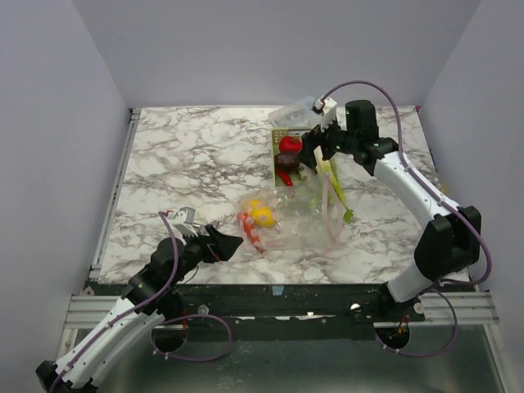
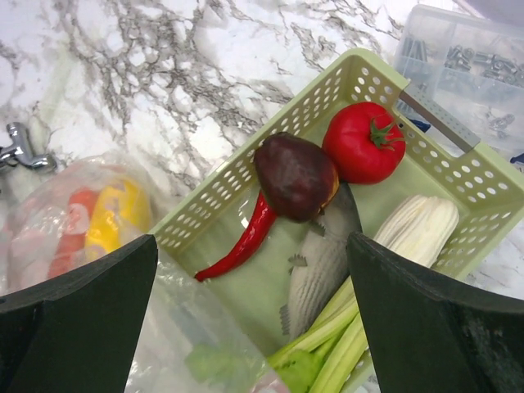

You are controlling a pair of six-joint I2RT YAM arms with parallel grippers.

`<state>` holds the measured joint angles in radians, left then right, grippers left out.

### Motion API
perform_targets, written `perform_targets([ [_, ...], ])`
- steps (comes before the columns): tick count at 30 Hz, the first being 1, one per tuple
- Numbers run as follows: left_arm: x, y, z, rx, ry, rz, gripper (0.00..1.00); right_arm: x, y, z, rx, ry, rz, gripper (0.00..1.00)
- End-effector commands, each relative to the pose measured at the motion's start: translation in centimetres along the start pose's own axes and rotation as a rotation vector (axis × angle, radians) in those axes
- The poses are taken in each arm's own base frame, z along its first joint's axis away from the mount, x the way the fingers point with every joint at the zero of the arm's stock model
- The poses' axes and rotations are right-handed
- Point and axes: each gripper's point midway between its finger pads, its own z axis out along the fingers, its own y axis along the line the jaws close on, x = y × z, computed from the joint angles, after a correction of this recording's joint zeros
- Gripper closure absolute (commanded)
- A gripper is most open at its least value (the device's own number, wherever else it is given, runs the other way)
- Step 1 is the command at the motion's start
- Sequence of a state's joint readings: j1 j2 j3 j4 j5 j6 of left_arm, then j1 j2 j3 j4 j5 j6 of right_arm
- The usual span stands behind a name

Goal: Open the zip-top bag and remove the fake food
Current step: Place the fake fruit in the bin, then pick up the fake fruit from the zipper food storage bag.

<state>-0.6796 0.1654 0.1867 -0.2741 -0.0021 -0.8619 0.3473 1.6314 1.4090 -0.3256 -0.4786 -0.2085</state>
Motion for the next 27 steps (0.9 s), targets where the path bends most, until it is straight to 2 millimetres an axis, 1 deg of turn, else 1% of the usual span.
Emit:
perform_targets([
  [1, 0.4, -0.2, 0.2, 0.027, 0.01, -0.01, 0.01, -1.6, 2.1, -3.2, -0.047, -0.102, -0.065, 0.0],
  [6, 0.3, -0.1, 0.5, 0.022, 0.003, -0.014, 0.01, -1.6, 3.6, -6.6, -0.066, -0.2, -0.067, 0.0],
  [8, 0.3, -0.1, 0.6, 0.025, 0.002, -0.018, 0.01, -1.5, 4.5, -8.1, -0.091, -0.232, -0.085, 0.0],
  [10, 0.3, -0.1, 0.7, 0.03, 0.0, -0.02, 0.01, -0.9, 5.5, -9.1, -0.131, -0.234, -0.092, 0.0],
  [12, 0.4, -0.1, 0.7, 0.031, 0.0, -0.024, 0.01, 0.0, 6.0, -9.8, -0.155, -0.222, -0.084, 0.0],
  [17, 0.4, 0.3, 0.9, 0.011, -0.009, -0.033, 0.01, 1.9, 5.7, -11.4, -0.144, -0.21, -0.052, 0.0],
  [24, 0.5, 0.5, 1.0, 0.009, -0.007, -0.038, 0.01, 4.0, 5.5, -14.1, -0.205, -0.227, 0.049, 0.01],
  [27, 0.6, 0.6, 0.9, 0.008, -0.004, -0.037, 0.01, 5.1, 5.4, -14.8, -0.202, -0.221, 0.078, 0.03],
])
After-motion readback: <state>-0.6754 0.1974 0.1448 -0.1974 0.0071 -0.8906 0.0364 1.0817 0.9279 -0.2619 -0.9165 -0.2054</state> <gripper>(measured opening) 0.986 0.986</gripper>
